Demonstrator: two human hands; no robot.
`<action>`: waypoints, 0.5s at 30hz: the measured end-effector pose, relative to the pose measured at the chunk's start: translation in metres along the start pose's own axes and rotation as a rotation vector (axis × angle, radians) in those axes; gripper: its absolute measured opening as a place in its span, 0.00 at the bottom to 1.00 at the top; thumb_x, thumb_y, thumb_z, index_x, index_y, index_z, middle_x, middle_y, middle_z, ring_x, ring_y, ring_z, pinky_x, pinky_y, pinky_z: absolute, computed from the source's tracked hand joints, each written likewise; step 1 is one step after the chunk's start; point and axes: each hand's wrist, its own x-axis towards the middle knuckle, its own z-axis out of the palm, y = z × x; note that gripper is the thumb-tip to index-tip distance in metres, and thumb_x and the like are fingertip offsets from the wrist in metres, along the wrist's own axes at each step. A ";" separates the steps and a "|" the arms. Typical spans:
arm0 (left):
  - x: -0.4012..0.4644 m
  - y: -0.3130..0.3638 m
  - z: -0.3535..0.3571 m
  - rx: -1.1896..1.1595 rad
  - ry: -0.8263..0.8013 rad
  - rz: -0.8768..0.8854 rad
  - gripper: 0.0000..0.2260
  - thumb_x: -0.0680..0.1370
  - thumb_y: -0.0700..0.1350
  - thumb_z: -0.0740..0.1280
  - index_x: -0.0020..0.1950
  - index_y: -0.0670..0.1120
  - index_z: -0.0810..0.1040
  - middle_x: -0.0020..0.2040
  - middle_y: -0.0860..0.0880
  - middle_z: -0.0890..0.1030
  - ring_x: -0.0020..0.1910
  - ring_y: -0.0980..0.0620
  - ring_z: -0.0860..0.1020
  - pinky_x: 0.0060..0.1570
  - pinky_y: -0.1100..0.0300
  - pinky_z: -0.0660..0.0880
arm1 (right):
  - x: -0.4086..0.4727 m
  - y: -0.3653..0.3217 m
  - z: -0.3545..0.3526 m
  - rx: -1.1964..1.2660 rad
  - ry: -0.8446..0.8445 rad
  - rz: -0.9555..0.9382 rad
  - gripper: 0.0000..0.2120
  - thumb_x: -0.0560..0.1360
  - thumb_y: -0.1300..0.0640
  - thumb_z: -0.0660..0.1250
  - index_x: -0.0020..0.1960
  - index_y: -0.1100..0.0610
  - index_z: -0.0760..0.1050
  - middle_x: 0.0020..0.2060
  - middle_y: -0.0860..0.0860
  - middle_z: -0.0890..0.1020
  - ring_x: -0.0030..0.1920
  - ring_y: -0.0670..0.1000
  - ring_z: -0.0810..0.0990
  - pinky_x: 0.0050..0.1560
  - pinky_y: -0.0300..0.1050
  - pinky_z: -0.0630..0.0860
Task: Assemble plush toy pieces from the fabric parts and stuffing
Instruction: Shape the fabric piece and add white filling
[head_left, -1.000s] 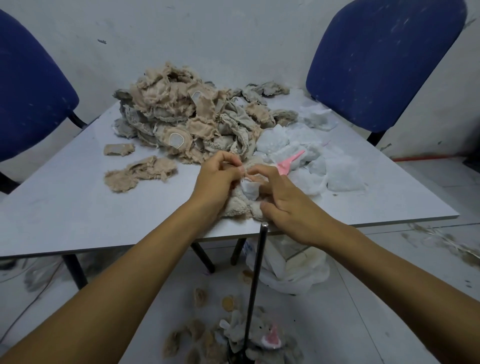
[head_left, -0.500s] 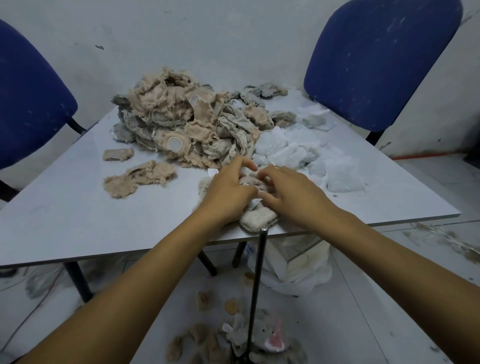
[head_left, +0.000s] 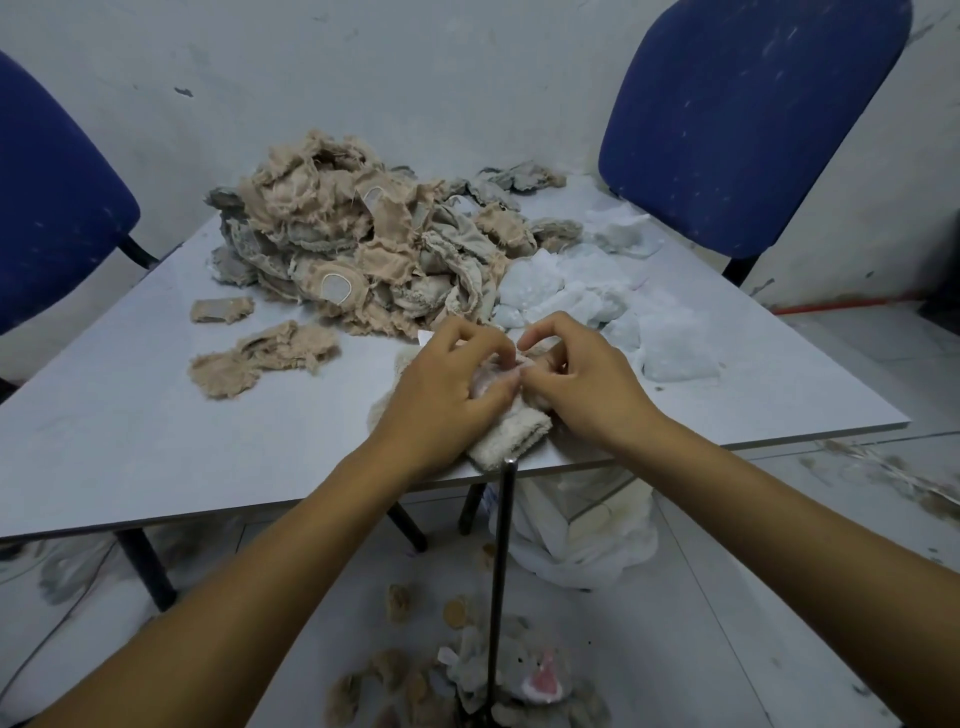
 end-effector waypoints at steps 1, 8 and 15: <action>-0.002 0.001 0.000 0.038 -0.011 0.044 0.06 0.79 0.52 0.67 0.52 0.51 0.79 0.54 0.53 0.73 0.48 0.55 0.75 0.47 0.60 0.74 | 0.001 0.001 -0.001 0.000 0.017 0.004 0.09 0.73 0.59 0.68 0.48 0.46 0.74 0.35 0.51 0.80 0.36 0.50 0.79 0.39 0.47 0.75; -0.009 0.008 -0.004 0.284 -0.003 0.209 0.11 0.76 0.49 0.66 0.55 0.46 0.83 0.58 0.48 0.79 0.49 0.48 0.80 0.37 0.49 0.79 | -0.005 -0.001 -0.005 -0.002 0.022 -0.058 0.09 0.73 0.61 0.67 0.43 0.46 0.77 0.31 0.48 0.79 0.30 0.42 0.74 0.30 0.32 0.68; -0.010 0.012 -0.003 0.511 0.058 0.032 0.12 0.79 0.49 0.63 0.59 0.50 0.83 0.58 0.50 0.77 0.49 0.47 0.77 0.34 0.58 0.69 | -0.008 -0.008 -0.001 0.034 -0.030 -0.154 0.11 0.74 0.64 0.65 0.45 0.47 0.77 0.34 0.53 0.80 0.35 0.50 0.78 0.34 0.36 0.71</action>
